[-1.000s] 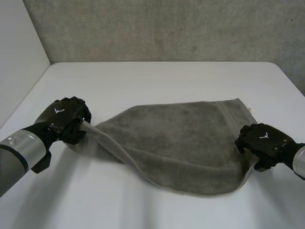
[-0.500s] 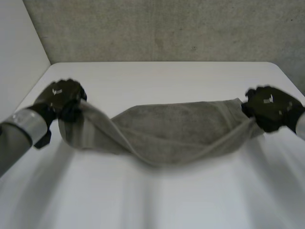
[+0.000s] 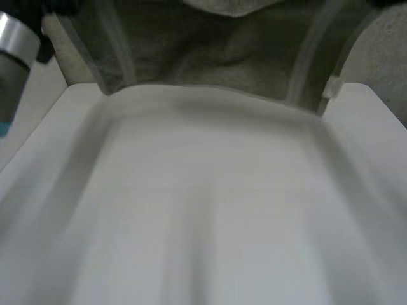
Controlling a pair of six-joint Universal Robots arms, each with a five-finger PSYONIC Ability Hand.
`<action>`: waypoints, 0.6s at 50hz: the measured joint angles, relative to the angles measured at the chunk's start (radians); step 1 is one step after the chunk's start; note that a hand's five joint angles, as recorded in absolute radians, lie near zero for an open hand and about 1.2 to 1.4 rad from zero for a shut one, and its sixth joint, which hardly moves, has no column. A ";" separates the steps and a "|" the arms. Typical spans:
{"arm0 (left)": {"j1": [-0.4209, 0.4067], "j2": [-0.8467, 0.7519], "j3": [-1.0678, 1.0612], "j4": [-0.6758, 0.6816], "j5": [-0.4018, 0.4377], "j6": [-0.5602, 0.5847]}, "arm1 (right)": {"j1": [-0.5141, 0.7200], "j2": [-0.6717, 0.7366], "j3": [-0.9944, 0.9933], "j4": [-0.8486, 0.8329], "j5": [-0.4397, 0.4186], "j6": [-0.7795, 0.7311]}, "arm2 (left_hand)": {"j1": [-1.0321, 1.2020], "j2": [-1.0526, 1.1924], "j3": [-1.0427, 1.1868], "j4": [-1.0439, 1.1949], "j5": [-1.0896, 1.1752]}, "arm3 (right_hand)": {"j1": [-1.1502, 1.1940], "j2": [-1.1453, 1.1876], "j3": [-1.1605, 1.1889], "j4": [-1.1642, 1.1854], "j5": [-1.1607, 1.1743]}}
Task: Fold the towel.
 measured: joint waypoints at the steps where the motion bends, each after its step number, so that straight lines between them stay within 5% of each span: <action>1: 0.008 0.002 -0.040 0.004 0.011 -0.002 | -0.001 -0.002 0.036 -0.001 -0.012 -0.021 | 0.000 0.000 0.000 0.000 0.000 | 0.000 0.000 0.000 0.000 0.000; 19: 0.083 0.018 -0.575 0.082 0.158 0.166 | -0.052 -0.012 0.587 0.013 -0.160 -0.403 | 0.000 0.000 0.000 0.000 0.000 | 0.000 0.000 0.000 0.000 0.000; 30: 0.143 0.271 -0.661 -0.070 0.176 0.180 | -0.152 -0.246 0.652 0.130 -0.195 -0.374 | 0.000 0.000 0.000 0.000 0.000 | 0.000 0.000 0.000 0.000 0.000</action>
